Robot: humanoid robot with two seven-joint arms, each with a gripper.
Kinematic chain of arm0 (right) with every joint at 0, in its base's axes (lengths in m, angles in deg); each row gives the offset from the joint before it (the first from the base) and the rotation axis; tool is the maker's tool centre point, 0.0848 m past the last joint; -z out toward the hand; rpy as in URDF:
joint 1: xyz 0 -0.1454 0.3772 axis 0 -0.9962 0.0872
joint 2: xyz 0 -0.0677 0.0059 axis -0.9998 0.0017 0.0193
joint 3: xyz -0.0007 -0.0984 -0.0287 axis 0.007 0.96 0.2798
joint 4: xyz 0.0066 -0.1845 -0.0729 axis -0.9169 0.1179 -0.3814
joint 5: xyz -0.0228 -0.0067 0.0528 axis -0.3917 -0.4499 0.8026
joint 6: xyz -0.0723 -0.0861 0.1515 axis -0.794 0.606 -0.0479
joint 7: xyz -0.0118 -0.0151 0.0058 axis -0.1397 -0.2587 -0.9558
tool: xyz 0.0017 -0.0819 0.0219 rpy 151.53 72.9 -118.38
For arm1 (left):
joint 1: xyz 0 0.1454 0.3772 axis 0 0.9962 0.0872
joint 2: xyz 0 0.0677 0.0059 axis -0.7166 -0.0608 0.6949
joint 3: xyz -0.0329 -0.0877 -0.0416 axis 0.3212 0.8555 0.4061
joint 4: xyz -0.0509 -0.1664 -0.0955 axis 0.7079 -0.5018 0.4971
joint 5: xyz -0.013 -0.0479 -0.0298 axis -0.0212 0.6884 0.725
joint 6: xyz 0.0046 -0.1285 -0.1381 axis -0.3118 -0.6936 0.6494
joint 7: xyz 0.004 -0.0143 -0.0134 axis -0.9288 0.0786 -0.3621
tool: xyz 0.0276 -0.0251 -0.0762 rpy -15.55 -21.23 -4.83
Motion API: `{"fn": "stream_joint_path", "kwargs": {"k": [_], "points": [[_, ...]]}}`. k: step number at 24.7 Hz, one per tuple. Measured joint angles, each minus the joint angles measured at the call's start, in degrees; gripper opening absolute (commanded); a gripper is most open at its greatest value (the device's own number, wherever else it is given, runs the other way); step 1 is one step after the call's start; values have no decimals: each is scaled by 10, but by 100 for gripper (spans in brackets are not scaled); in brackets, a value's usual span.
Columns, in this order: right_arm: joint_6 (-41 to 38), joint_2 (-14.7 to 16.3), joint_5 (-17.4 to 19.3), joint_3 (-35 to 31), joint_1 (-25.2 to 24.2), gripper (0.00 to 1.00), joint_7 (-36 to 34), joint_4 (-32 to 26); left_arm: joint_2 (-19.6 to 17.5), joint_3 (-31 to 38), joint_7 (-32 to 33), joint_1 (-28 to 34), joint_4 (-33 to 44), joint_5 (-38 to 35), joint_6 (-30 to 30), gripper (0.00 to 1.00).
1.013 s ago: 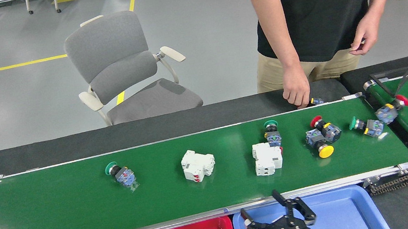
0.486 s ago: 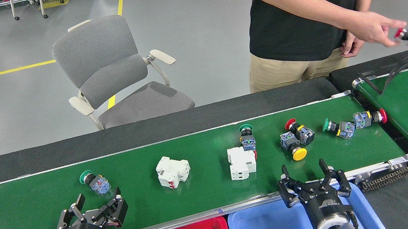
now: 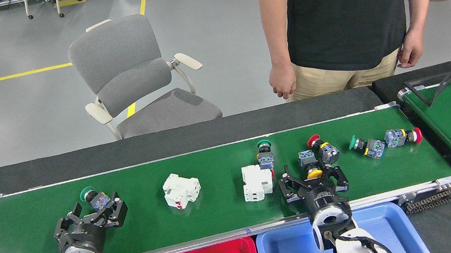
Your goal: Pick switch part from conveyor to tray
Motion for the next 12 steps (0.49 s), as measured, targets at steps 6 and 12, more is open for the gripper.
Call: {"fn": "stream_joint_path", "kwargs": {"k": [6, 12], "points": [[-34, 1, 3, 9, 0, 14, -2, -6, -16, -8, -23, -28, -67, 0, -60, 47], [-191, 7, 3, 11, -76, 13, -3, -126, -17, -12, -86, -18, -79, 3, -75, 7]]}}
